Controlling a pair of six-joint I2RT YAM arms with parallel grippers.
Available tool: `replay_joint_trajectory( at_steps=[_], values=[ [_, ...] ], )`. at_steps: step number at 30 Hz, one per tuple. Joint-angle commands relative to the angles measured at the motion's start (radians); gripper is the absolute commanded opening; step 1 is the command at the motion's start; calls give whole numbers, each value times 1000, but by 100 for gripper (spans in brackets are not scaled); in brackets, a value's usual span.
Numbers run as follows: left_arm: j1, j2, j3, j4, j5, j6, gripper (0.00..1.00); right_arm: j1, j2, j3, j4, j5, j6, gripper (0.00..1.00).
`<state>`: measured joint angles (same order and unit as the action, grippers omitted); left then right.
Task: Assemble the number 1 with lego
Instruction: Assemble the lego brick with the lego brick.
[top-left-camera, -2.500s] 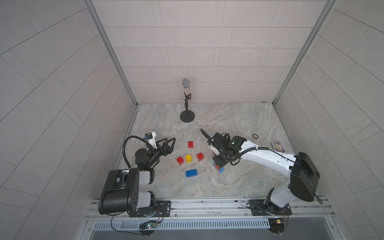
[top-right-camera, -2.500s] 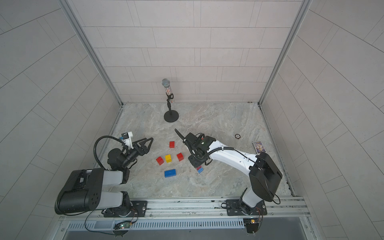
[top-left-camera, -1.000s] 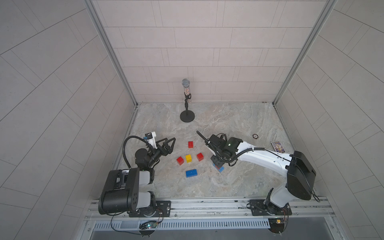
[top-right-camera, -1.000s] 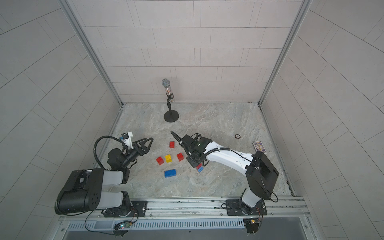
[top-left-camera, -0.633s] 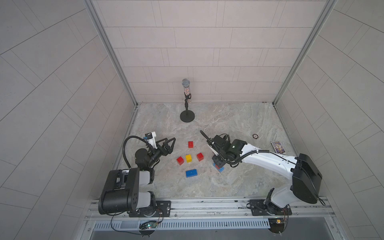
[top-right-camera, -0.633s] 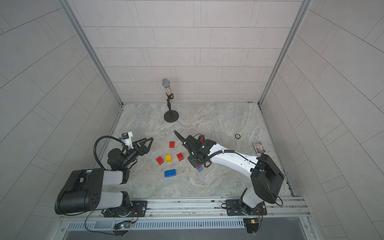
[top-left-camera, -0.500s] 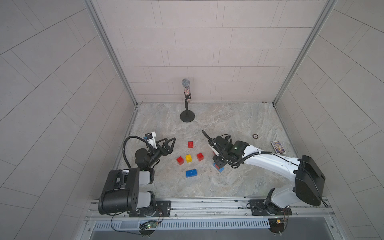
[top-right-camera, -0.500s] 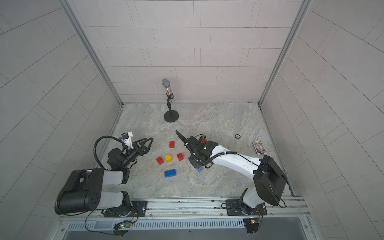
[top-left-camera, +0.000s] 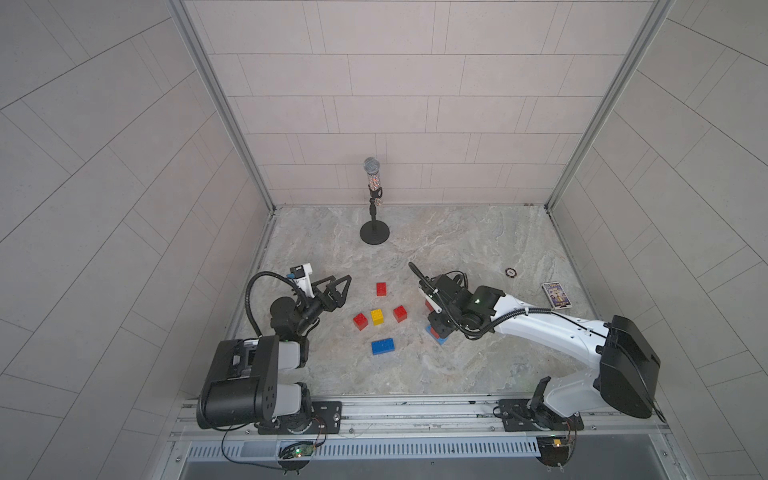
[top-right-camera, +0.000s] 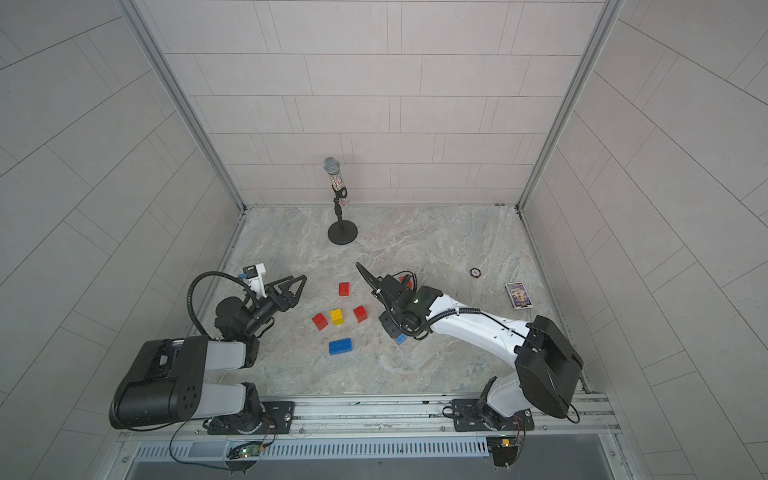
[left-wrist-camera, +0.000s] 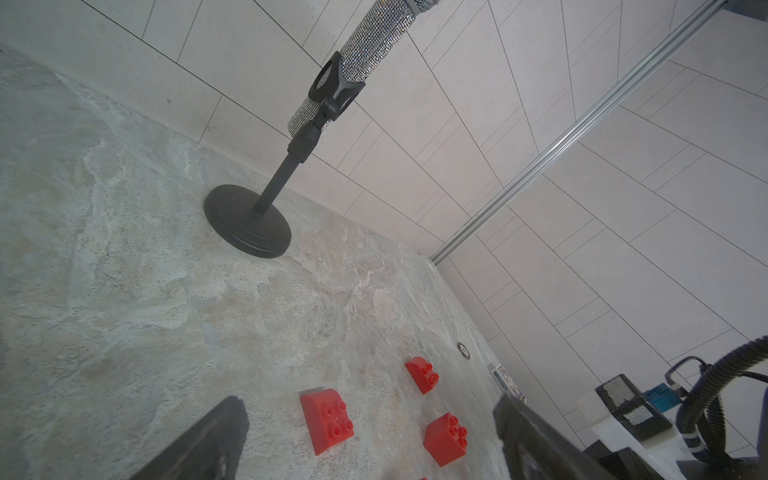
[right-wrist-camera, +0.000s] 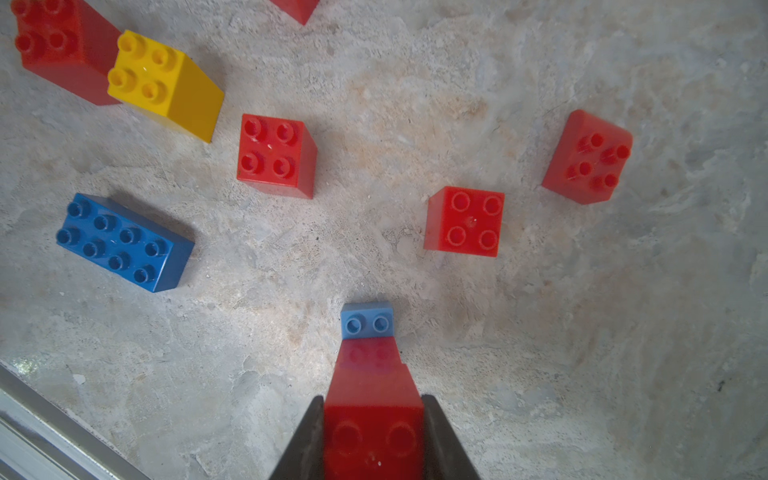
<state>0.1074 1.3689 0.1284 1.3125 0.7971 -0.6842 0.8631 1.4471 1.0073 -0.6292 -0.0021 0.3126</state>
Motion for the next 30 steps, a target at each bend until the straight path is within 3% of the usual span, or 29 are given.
replay_joint_trajectory(
  at_steps=[1,24,25,27,30],
  values=[
    [8,2,1,46,11,-8,100,-3,34,-64,-172,-7,-6,0],
    [8,2,0,46,11,-7,100,3,17,-109,-134,-14,0,0],
    [8,2,2,46,10,-8,100,2,13,-95,-143,-10,-5,10],
    [8,4,1,46,11,-9,100,2,4,-54,-175,-5,-23,44],
    [8,5,2,46,11,-9,100,2,-8,5,-203,-2,-49,66]
  ],
)
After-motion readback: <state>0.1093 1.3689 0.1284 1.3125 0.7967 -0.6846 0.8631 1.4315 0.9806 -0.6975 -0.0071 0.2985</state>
